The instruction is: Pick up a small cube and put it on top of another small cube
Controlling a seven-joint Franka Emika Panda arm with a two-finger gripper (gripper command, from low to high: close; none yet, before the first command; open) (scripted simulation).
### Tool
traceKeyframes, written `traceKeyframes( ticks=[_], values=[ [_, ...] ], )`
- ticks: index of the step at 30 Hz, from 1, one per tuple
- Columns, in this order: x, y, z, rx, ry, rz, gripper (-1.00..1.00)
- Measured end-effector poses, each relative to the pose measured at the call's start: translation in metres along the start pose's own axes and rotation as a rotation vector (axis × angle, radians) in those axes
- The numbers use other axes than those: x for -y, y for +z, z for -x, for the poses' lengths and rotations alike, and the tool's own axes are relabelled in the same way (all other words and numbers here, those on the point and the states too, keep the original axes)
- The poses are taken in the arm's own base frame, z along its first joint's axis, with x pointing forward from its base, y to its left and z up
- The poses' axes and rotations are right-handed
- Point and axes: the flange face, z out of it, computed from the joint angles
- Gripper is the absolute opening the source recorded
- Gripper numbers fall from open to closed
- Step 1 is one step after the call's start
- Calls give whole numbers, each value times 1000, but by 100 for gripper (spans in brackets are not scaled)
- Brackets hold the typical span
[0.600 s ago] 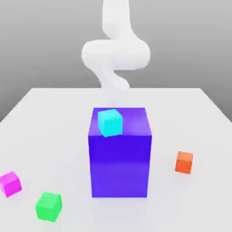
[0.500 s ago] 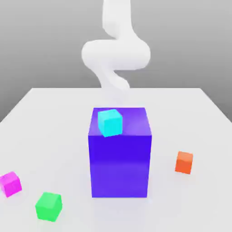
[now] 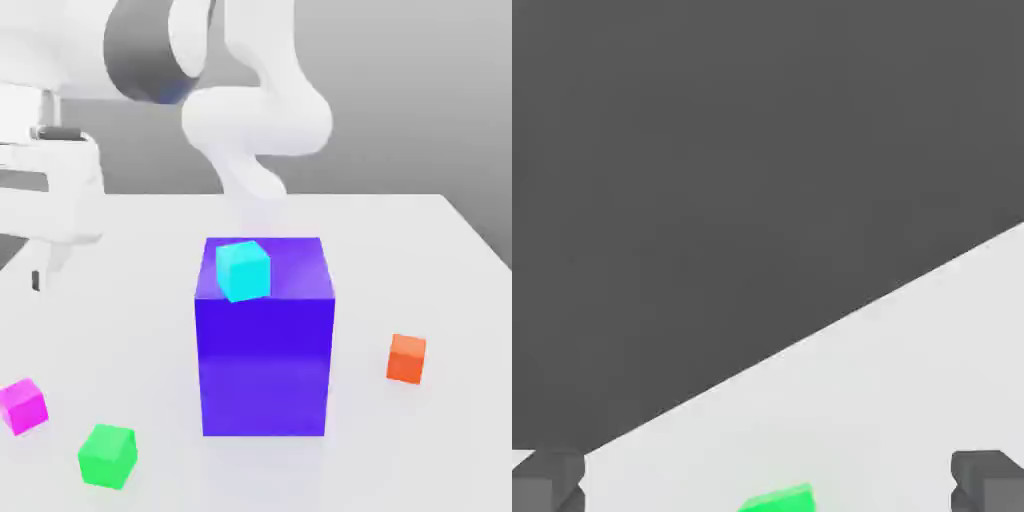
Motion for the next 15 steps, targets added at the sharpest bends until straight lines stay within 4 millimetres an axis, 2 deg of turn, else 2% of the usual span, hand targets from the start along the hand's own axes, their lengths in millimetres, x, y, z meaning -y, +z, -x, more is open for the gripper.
traceKeyframes(
  ticks=[2, 8, 13, 14, 15],
  values=[
    [-30, 34, -17, 16, 66, 53, 0],
    [-115, 128, -35, 70, 204, 203, 0],
    [-139, 190, -31, 76, 223, 223, 0],
    [-141, 197, -30, 76, 224, 223, -100],
    [-141, 197, -30, 76, 224, 223, -100]
  ],
)
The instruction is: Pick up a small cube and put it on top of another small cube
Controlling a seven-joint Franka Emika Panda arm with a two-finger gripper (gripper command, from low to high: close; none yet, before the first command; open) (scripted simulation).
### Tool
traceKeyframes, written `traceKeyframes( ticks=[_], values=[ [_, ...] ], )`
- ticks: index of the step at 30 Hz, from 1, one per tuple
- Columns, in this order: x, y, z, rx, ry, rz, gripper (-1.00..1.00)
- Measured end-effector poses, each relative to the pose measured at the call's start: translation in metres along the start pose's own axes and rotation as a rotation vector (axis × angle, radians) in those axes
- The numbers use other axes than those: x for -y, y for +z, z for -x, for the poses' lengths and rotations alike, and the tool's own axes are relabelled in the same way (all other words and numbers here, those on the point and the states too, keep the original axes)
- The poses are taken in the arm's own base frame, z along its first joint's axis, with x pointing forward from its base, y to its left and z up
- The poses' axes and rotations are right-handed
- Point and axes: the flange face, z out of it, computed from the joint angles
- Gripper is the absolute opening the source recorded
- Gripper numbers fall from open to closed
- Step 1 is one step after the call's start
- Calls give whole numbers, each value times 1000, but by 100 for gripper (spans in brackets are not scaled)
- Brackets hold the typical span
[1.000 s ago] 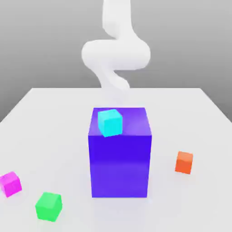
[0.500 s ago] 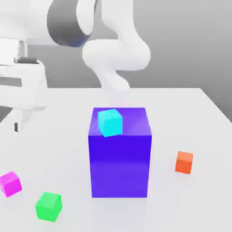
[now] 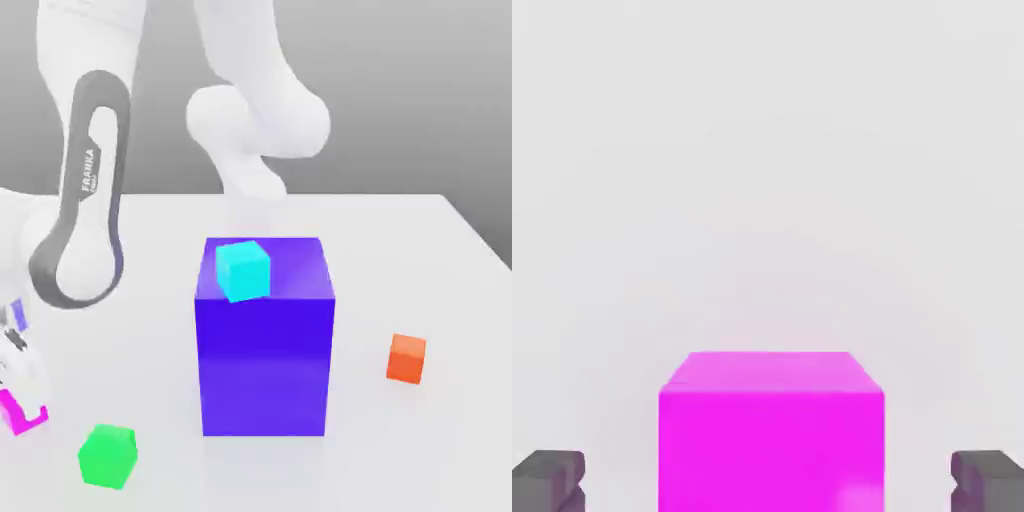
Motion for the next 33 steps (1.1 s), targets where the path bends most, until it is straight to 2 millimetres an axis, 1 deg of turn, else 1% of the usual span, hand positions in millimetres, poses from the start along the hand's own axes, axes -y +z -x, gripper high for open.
traceKeyframes(
  ticks=[4, 5, 6, 8, 11, 13, 24, 33],
  values=[
    [0, 0, 0, 0, 0, 1, -100],
    [0, 3, 0, 1, 0, 1, -100],
    [0, -1, 0, 0, 0, 1, -100],
    [1, -21, -1, -1, -1, 1, -100],
    [0, -56, 0, 2, 3, 0, -100],
    [5, -61, 8, 12, 39, 0, -100],
    [41, -73, 60, 51, 290, 8, -100],
    [64, -92, 102, 44, 498, 11, -100]
  ],
)
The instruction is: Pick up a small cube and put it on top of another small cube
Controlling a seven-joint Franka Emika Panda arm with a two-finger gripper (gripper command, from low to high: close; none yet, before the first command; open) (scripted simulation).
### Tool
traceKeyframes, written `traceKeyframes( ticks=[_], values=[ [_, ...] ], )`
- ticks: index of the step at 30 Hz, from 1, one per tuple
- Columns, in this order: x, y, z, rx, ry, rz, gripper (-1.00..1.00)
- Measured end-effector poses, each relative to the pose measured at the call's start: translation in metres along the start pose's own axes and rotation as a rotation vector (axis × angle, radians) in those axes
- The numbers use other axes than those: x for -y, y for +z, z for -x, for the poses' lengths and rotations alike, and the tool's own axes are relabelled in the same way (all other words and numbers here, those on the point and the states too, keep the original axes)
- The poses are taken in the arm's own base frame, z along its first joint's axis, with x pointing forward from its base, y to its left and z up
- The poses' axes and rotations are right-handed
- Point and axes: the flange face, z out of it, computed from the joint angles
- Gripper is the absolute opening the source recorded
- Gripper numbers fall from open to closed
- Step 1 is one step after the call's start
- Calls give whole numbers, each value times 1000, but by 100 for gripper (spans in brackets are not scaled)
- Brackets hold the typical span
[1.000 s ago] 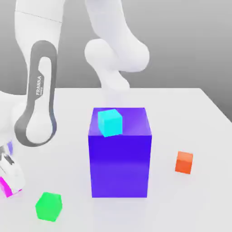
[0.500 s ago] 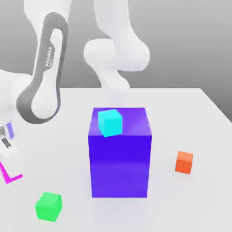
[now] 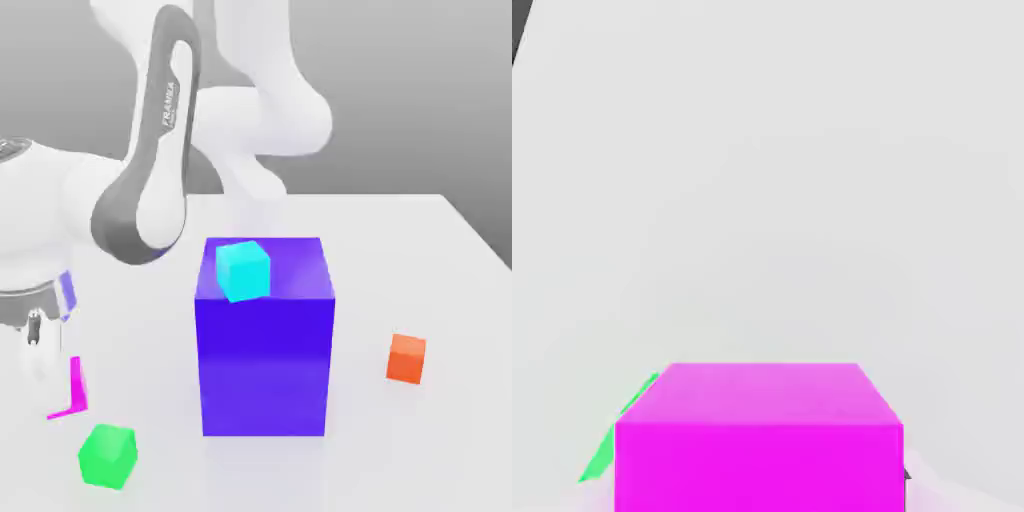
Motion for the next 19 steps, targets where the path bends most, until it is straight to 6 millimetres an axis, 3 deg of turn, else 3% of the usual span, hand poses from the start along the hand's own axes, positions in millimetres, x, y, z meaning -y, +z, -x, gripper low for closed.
traceKeyframes(
  ticks=[9, 15, 16, 19],
  values=[
    [-4, -18, 44, -32, 204, -24, -100],
    [-2, 32, 46, -35, 224, -29, -100],
    [-3, 40, 46, -36, 223, -28, 100],
    [-3, 40, 46, -36, 223, -28, 100]
  ],
)
